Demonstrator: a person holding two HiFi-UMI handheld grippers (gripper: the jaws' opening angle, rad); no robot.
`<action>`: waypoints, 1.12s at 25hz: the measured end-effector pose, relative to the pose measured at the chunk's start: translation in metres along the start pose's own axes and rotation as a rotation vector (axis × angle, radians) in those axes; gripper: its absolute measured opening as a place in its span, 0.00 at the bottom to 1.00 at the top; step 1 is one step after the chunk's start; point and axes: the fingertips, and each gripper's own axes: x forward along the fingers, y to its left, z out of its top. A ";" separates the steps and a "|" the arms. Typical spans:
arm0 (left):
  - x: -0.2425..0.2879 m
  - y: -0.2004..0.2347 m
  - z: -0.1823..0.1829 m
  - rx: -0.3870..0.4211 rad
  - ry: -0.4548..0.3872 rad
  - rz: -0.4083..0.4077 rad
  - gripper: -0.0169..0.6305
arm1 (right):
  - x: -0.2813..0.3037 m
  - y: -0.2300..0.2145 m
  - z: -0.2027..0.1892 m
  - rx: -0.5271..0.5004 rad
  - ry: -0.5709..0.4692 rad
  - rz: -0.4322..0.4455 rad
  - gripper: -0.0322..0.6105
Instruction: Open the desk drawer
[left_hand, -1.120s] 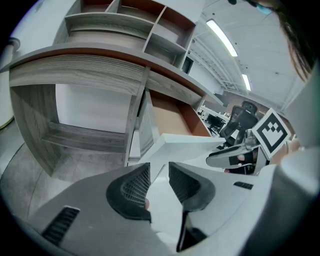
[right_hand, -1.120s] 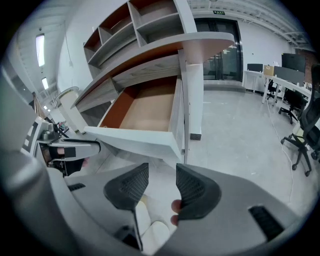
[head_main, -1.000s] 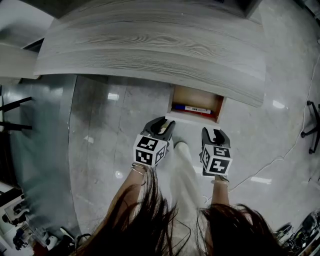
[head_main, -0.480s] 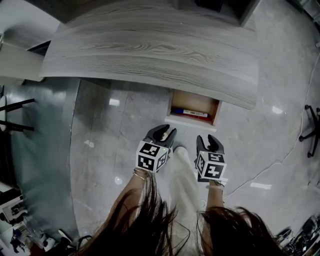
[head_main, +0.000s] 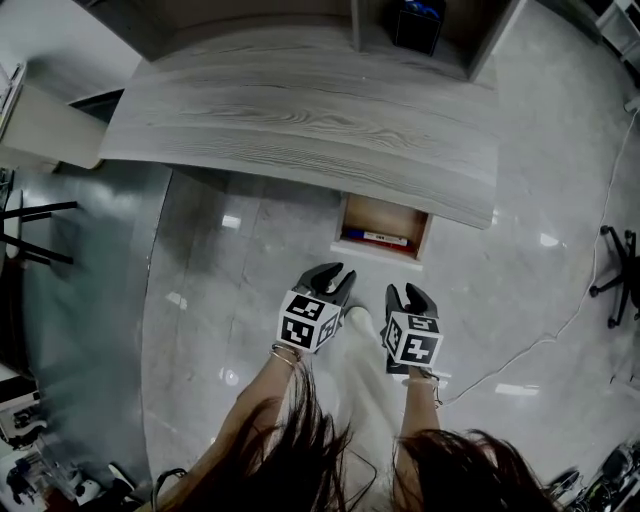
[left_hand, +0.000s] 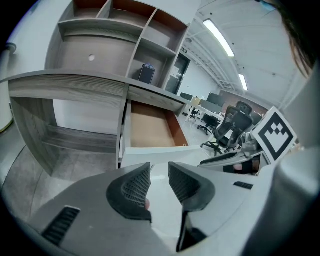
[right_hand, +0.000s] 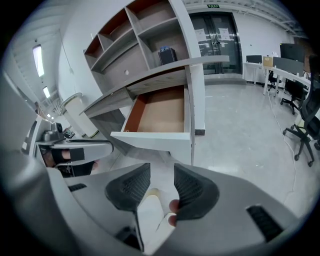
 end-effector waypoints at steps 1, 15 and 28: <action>-0.002 -0.002 0.003 0.000 -0.003 0.001 0.21 | -0.002 0.001 0.003 -0.001 -0.002 0.001 0.29; -0.027 -0.017 0.037 -0.001 -0.034 0.043 0.18 | -0.023 0.011 0.022 0.032 -0.005 -0.010 0.27; -0.034 -0.023 0.061 -0.005 -0.064 0.041 0.17 | -0.034 0.009 0.043 0.022 -0.025 -0.037 0.26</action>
